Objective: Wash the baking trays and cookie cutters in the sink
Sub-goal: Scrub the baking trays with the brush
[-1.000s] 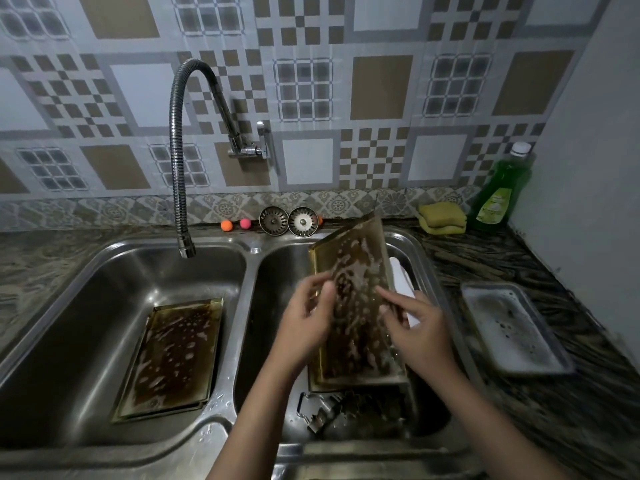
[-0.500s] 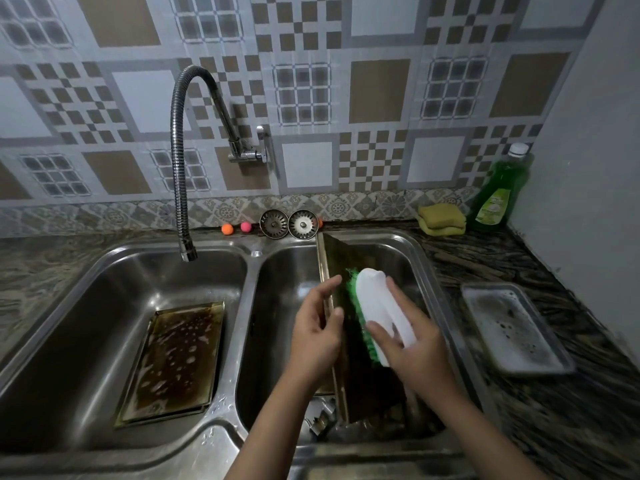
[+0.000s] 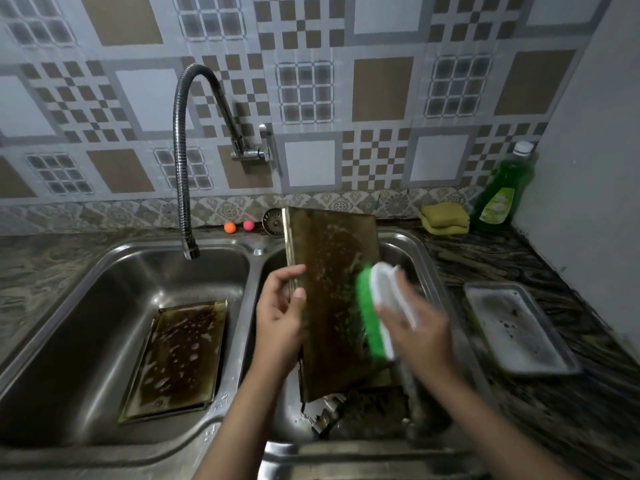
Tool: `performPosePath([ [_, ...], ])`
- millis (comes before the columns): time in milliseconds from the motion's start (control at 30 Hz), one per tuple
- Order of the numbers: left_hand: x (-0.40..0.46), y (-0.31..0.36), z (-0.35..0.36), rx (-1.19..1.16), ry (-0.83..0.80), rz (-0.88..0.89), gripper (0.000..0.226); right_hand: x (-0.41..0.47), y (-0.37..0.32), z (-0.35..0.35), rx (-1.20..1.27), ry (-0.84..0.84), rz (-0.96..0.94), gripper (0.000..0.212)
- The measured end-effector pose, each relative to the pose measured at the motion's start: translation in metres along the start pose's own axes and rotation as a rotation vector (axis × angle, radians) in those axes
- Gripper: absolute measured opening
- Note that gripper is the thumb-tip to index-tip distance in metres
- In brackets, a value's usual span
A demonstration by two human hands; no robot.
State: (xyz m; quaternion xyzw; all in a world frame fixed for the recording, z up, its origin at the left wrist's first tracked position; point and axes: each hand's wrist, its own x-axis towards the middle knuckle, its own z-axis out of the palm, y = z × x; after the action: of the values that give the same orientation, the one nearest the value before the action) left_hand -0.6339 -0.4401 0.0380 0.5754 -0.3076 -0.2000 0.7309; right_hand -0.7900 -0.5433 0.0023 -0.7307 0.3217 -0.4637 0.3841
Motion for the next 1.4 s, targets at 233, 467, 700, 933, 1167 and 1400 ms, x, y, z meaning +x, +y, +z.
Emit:
performPosePath([
  [233,-0.007,0.003,0.026,0.053,-0.082,0.024,0.036,0.031,-0.041,0.029,0.043,0.075,-0.087,0.067],
  [467,0.005,0.01,-0.008,0.049,-0.046,0.01,0.036,0.017,0.013,0.018,-0.046,0.071,0.043,0.065],
  [700,-0.004,-0.01,0.015,0.038,-0.03,-0.093,0.037,0.018,-0.037,0.038,0.125,-0.023,0.009,0.067],
  [933,0.021,0.007,-0.017,0.045,0.091,-0.1,0.033,-0.033,0.015,0.024,0.166,-0.091,0.27,0.064],
  [1167,0.035,0.013,0.016,-0.034,-0.04,-0.386,0.022,-0.009,-0.017,0.038,0.112,-0.263,0.177,0.082],
  [1400,0.052,0.022,0.023,-0.061,-0.37,-0.506,0.028,-0.006,-0.022,0.045,0.158,-0.143,0.243,0.075],
])
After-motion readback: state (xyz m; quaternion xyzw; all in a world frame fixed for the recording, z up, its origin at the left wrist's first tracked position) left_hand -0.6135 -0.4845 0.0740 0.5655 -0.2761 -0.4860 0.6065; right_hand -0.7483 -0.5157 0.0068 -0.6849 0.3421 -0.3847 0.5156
